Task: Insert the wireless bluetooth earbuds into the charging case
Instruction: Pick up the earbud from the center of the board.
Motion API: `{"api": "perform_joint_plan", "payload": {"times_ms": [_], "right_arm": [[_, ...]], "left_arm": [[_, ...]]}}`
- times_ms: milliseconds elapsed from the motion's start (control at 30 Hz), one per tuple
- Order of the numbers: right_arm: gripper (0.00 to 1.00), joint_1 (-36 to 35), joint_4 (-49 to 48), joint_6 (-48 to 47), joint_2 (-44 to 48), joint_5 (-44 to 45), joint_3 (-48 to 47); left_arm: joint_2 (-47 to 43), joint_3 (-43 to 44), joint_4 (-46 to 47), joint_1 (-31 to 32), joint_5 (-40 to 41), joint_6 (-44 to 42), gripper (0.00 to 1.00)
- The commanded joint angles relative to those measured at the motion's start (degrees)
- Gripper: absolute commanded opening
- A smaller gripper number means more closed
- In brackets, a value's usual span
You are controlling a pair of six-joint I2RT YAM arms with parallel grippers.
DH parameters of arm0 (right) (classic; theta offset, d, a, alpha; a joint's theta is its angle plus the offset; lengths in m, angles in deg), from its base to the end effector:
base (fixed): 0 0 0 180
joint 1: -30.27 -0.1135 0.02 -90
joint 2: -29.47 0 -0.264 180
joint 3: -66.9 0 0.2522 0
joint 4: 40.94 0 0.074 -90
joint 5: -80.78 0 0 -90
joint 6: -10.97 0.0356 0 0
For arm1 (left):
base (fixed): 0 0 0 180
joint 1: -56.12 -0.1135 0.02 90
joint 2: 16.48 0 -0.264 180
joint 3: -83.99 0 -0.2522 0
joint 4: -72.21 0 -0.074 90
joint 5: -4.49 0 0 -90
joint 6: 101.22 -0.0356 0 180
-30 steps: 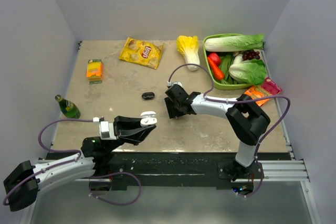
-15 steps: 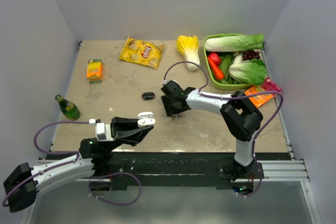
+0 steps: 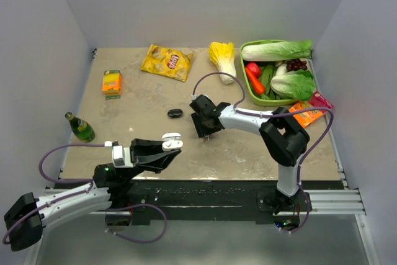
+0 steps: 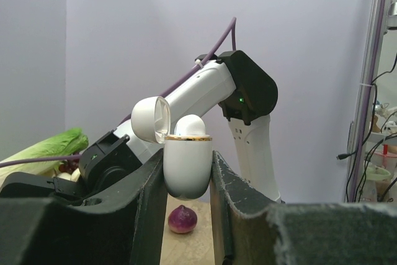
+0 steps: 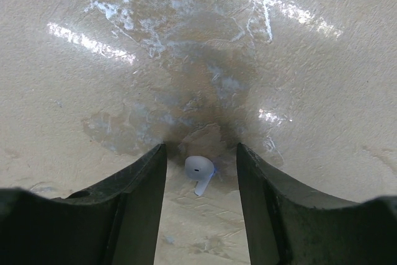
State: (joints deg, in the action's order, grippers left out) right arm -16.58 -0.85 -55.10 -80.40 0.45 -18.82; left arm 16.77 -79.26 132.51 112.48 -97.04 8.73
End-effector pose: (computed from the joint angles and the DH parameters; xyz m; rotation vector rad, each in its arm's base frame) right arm 0.2692 0.2784 0.1603 -0.4806 2.6313 0.1697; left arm 0.0603 -0.1035 0.2620 0.4680 0.7631 -1.3309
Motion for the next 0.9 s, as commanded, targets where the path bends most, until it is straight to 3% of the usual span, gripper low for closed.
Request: {"api": "perform_joint_plan", "payload": {"times_ms": [0, 867], "right_arm": [[0.51, 0.09, 2.68, 0.42, -3.52, -2.20, 4.20], [0.51, -2.81, 5.14, 2.97, 0.44, 3.07, 6.92]], "left_arm": [[-0.74, -4.92, 4.34, 0.42, 0.81, -0.17, 0.00], [-2.32, -5.80, 4.25, 1.12, 0.81, 0.36, 0.00]]}}
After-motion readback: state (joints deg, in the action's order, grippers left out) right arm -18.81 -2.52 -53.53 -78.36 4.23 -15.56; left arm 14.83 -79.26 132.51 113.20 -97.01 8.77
